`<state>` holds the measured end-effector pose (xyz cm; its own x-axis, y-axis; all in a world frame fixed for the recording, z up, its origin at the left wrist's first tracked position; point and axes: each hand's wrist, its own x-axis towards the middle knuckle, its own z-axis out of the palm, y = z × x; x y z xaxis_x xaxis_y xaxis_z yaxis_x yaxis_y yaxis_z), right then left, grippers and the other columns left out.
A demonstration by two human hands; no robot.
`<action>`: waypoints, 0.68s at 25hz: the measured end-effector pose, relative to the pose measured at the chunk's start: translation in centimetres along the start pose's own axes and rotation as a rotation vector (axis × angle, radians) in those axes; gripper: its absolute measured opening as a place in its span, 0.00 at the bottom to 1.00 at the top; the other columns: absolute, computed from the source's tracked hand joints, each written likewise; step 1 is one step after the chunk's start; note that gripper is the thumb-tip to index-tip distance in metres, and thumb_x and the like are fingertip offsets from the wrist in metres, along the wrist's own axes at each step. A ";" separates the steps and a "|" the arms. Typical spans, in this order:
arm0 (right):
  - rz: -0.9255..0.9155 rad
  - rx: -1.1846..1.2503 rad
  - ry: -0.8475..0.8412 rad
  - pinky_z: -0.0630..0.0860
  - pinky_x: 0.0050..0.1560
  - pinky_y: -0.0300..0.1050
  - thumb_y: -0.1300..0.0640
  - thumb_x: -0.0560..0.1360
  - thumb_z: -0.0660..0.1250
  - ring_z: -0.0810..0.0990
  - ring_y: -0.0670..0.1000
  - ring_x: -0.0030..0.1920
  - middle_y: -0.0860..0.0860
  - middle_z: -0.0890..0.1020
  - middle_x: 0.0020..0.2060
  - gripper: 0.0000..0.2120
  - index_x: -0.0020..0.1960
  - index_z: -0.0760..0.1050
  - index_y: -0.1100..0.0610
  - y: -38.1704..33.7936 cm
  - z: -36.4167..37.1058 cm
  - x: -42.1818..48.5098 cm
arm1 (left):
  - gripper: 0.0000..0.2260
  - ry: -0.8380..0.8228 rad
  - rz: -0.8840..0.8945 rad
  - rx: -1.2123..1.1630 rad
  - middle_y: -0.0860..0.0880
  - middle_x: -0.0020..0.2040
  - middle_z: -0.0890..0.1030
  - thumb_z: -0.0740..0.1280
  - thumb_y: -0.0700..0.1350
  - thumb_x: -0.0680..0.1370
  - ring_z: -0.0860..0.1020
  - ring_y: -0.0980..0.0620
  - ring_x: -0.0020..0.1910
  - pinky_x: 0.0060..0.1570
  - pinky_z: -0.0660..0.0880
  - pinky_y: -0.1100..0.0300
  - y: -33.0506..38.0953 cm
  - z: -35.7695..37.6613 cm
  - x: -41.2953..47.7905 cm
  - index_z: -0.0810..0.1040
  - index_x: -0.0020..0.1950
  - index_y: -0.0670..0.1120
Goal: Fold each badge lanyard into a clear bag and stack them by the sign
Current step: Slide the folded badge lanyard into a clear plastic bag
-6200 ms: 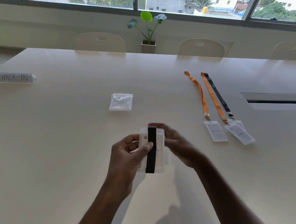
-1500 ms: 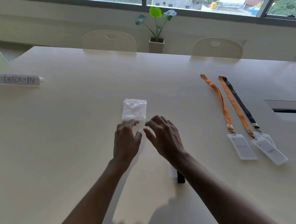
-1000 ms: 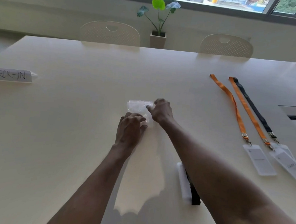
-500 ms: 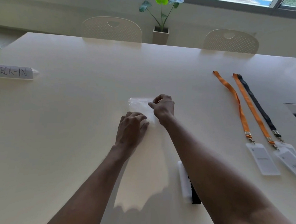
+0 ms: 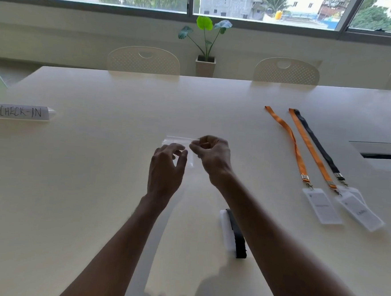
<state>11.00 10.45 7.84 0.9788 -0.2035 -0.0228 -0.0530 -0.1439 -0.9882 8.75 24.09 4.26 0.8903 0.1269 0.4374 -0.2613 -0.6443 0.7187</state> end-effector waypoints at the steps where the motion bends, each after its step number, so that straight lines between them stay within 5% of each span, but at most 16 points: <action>1: -0.043 -0.007 0.020 0.76 0.37 0.38 0.59 0.74 0.79 0.77 0.39 0.29 0.46 0.83 0.33 0.06 0.41 0.84 0.57 -0.4 -0.6 -1.6 | 0.08 0.019 -0.027 -0.052 0.51 0.51 0.86 0.67 0.48 0.83 0.81 0.53 0.47 0.52 0.80 0.51 1.3 -0.6 -0.5 0.83 0.56 0.46; 4: -0.197 -0.108 0.096 0.75 0.33 0.37 0.55 0.74 0.79 0.78 0.40 0.30 0.45 0.84 0.33 0.06 0.40 0.84 0.53 -1.2 -2.6 -6.8 | 0.09 0.036 -0.155 -0.207 0.54 0.46 0.86 0.65 0.49 0.84 0.83 0.58 0.45 0.51 0.81 0.54 4.8 -2.3 -3.0 0.83 0.52 0.48; 10: -0.593 -0.434 0.245 0.78 0.40 0.44 0.59 0.74 0.78 0.81 0.45 0.41 0.44 0.83 0.43 0.04 0.46 0.84 0.53 1.6 -6.9 -16.2 | 0.21 -0.120 -0.495 -0.808 0.35 0.43 0.85 0.64 0.55 0.84 0.85 0.41 0.42 0.46 0.83 0.49 10.0 -4.5 -9.8 0.81 0.51 0.36; 17: -0.815 -0.687 0.278 0.78 0.46 0.49 0.59 0.76 0.77 0.82 0.53 0.45 0.50 0.85 0.45 0.02 0.48 0.85 0.56 5.2 -11.2 -22.1 | 0.07 -0.252 -0.588 -0.887 0.37 0.45 0.87 0.69 0.40 0.82 0.87 0.41 0.45 0.52 0.84 0.50 11.8 -5.4 -16.0 0.84 0.51 0.36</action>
<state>-13.10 3.34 4.88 0.6962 -0.0009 0.7178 0.4054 -0.8248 -0.3942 -10.56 18.60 8.67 0.9882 0.0142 -0.1524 0.1439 0.2517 0.9570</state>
